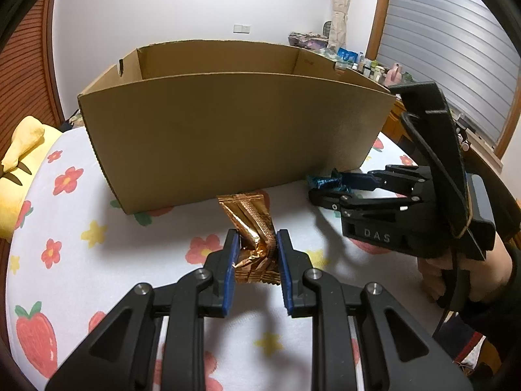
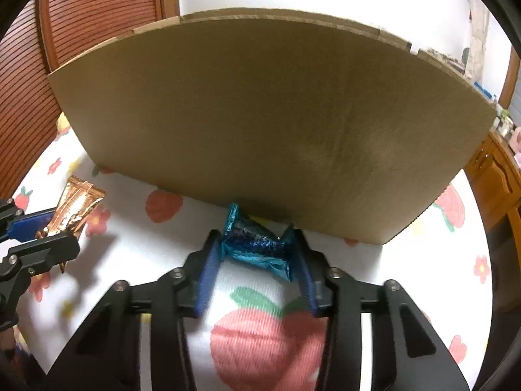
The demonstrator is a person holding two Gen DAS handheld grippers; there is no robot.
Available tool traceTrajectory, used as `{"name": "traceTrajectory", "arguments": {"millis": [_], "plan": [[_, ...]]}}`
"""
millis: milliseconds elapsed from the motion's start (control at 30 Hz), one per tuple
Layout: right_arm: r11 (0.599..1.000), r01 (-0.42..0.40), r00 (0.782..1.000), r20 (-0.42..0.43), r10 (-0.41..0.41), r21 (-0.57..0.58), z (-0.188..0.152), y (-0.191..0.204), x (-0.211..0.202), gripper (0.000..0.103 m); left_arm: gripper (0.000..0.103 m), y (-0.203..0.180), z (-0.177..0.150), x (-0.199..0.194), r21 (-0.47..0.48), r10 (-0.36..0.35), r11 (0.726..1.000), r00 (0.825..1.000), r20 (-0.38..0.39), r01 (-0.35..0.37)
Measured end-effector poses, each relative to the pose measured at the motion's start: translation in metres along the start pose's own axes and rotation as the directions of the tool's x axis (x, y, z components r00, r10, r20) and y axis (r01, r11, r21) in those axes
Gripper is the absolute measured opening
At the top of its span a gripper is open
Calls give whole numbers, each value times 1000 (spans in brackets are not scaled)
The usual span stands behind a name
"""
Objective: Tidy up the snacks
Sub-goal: 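Close the right gripper on the teal wrapped candy while the left holds the gold candy, then carry the gold and teal candies over the box with both grippers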
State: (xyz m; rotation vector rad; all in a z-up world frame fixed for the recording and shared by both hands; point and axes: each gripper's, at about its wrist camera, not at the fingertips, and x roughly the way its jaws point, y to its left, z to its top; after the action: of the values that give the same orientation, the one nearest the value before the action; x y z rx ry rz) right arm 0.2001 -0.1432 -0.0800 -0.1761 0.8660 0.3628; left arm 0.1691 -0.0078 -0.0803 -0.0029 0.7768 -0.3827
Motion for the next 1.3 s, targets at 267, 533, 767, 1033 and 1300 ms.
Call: {"name": "traceTrajectory", "arguments": {"millis": [267,533,767,1033,1300], "plan": [[999,-38,999,22,38,-8,-12,2,-16,38,21,-1,1,-7,2,0,1000,1000,14,0],[994,-104,991,88,101,34,-17,-3,-53,38,22,-4,7,-24,9,4,1000,999,52,-5],[994,-108,979,179,103,19,-8,-1,-93,38,22,-7,18,-43,26,5,1000,995,101,-7],[995,-100,961,259,99,-10,-3,8,-126,38,22,-11,29,-61,43,4,999,988,152,-11],[994,-111,948,299,110,-15,9,13,-142,38,22,-15,43,-75,59,6,998,982,190,-17]]}}
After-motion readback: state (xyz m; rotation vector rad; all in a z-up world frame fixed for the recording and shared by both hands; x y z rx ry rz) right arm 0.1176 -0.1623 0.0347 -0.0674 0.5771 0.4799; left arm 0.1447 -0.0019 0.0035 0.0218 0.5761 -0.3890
